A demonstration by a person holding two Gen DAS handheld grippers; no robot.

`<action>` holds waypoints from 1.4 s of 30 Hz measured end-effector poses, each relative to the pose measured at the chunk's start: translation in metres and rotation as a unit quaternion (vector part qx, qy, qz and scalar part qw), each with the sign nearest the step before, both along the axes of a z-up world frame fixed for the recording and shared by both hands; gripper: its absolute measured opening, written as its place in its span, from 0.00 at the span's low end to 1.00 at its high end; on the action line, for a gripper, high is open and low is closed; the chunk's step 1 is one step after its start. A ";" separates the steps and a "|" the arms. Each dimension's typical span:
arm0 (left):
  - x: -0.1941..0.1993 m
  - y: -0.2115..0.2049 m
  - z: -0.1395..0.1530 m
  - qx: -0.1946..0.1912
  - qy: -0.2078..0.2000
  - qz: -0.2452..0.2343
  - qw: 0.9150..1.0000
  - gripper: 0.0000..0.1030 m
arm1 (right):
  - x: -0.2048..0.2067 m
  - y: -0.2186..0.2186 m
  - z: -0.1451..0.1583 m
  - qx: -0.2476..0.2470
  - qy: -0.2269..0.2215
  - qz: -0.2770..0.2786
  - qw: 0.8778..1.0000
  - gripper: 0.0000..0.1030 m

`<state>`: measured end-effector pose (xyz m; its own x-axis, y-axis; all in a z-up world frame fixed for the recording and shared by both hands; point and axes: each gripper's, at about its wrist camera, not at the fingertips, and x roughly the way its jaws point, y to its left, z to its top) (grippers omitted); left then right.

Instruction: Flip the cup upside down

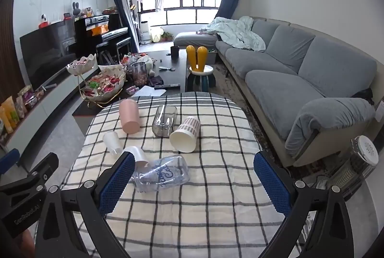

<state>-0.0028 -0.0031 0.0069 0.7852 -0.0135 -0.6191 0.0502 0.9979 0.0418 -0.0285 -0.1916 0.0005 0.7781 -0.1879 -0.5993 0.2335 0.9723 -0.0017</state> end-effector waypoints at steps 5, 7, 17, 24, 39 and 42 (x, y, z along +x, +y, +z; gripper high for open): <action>0.002 0.002 -0.002 0.000 0.004 -0.001 1.000 1.00 | 0.001 0.000 -0.001 0.002 0.000 0.000 1.000 0.97; 0.003 0.001 -0.002 0.001 0.004 -0.002 1.000 1.00 | 0.001 0.000 -0.001 0.002 0.000 0.000 1.000 0.97; 0.003 0.002 -0.004 0.000 0.004 -0.001 1.000 1.00 | 0.001 -0.001 -0.001 0.003 0.001 0.000 1.000 0.97; 0.003 0.002 -0.004 0.001 0.004 -0.002 1.000 1.00 | 0.001 0.000 -0.001 0.003 0.002 0.000 1.000 0.97; 0.003 0.002 -0.006 0.000 0.005 -0.002 1.000 1.00 | 0.001 -0.001 -0.001 0.005 0.003 0.000 1.000 0.97; 0.003 0.002 -0.006 0.000 0.005 -0.002 1.000 1.00 | 0.001 -0.001 -0.001 0.005 0.003 -0.001 1.000 0.97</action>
